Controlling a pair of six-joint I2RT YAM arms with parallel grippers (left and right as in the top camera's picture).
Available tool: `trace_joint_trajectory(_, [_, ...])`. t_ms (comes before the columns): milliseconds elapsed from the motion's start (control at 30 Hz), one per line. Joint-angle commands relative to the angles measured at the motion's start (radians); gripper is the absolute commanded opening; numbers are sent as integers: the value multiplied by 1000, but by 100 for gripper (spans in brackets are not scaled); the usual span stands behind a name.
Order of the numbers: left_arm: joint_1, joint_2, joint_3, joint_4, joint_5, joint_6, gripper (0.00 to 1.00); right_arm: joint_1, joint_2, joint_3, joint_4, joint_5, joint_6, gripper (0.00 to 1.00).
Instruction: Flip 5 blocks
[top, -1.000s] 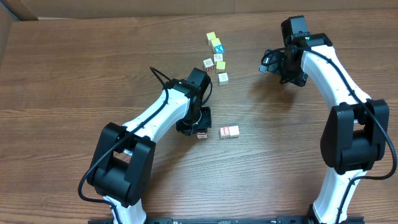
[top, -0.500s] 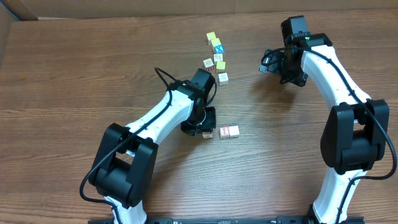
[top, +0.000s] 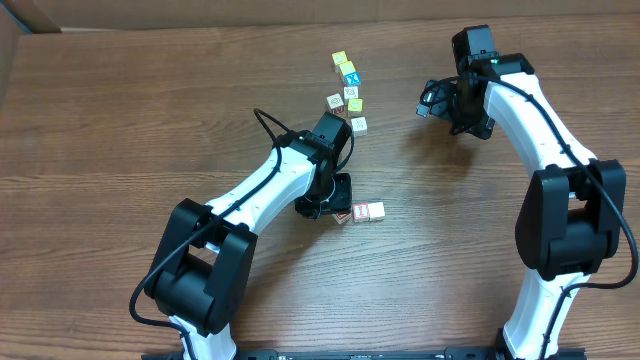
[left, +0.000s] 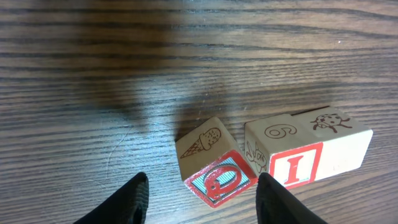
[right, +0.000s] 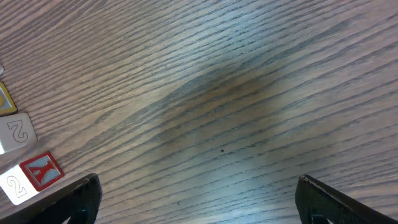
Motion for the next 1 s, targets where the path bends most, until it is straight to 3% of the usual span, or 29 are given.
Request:
trace_joint_trajectory(0, [-4,-2,2,-1,-7,8,47,2,-3,13,6,-1,-6,100])
trace_joint_trajectory(367, [12,-2,127,-80,-129,28,34,2,-3,13,5,-1,-6,100])
trace_joint_trajectory(500, [4,-2,116,-90,-214,27,4,2,-3,13,6,-1,-6,100])
trace_joint_trajectory(967, [-26,-2,-3,-70,-141,-37,4,2,-3,13,6,-1,-6,100])
